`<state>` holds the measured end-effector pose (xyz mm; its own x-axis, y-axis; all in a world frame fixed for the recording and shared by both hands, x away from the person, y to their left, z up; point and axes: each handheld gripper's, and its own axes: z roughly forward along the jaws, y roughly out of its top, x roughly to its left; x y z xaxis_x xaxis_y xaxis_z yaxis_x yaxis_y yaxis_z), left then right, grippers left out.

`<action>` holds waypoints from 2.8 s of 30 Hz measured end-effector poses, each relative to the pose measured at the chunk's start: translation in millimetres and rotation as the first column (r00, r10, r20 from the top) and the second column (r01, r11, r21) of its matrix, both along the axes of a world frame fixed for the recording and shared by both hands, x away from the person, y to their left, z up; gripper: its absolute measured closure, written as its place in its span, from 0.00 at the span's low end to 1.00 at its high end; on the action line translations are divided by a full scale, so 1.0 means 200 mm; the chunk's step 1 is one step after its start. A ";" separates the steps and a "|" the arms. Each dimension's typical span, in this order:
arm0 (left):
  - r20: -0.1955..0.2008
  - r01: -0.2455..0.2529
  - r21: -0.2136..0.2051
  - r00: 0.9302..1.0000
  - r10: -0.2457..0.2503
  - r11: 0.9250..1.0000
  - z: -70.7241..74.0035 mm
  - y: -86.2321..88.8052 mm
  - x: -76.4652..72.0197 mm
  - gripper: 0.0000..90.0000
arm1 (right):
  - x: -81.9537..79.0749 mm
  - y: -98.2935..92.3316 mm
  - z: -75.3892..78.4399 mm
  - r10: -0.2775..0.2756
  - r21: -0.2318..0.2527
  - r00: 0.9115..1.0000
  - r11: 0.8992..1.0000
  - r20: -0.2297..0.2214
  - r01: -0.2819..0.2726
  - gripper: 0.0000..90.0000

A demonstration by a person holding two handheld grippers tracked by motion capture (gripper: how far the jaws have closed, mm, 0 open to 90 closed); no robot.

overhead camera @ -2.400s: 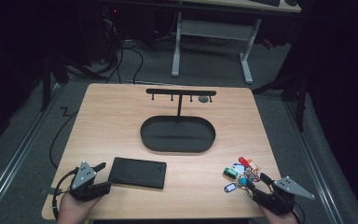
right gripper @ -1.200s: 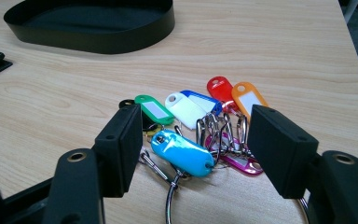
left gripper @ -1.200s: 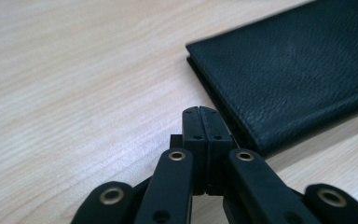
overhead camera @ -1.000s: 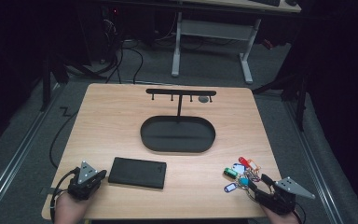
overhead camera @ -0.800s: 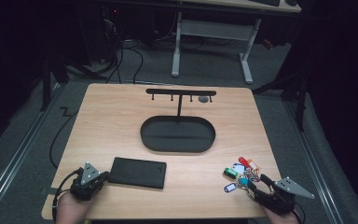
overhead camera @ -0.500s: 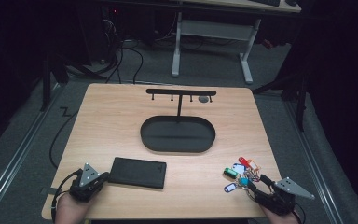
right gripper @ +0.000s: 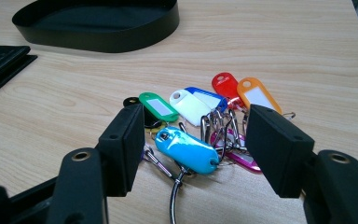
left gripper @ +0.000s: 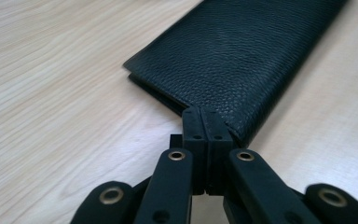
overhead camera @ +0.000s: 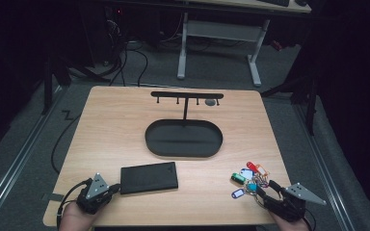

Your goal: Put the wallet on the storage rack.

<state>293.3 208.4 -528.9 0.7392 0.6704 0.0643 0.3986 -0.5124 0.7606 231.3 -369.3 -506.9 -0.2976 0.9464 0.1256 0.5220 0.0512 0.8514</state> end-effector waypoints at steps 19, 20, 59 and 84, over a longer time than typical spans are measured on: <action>0.021 0.163 0.029 0.986 -0.164 0.986 0.02 -0.12 -0.09 0.97 | 0.00 -0.02 0.00 -0.005 0.007 1.000 1.000 0.002 0.005 0.43; 0.021 0.165 0.030 0.986 -0.166 0.986 0.02 -0.12 -0.09 0.97 | 0.00 -0.02 0.00 -0.008 0.010 1.000 1.000 0.000 0.008 0.43; 0.246 0.228 0.214 0.929 -0.278 0.950 -0.03 -0.38 -0.08 0.61 | 0.01 -0.01 -0.02 -0.005 0.015 1.000 1.000 -0.015 0.005 0.43; 0.267 0.199 0.115 0.937 -0.224 0.973 0.08 -0.34 -0.15 0.88 | 0.01 -0.03 -0.02 -0.012 0.033 1.000 0.999 -0.011 0.013 0.43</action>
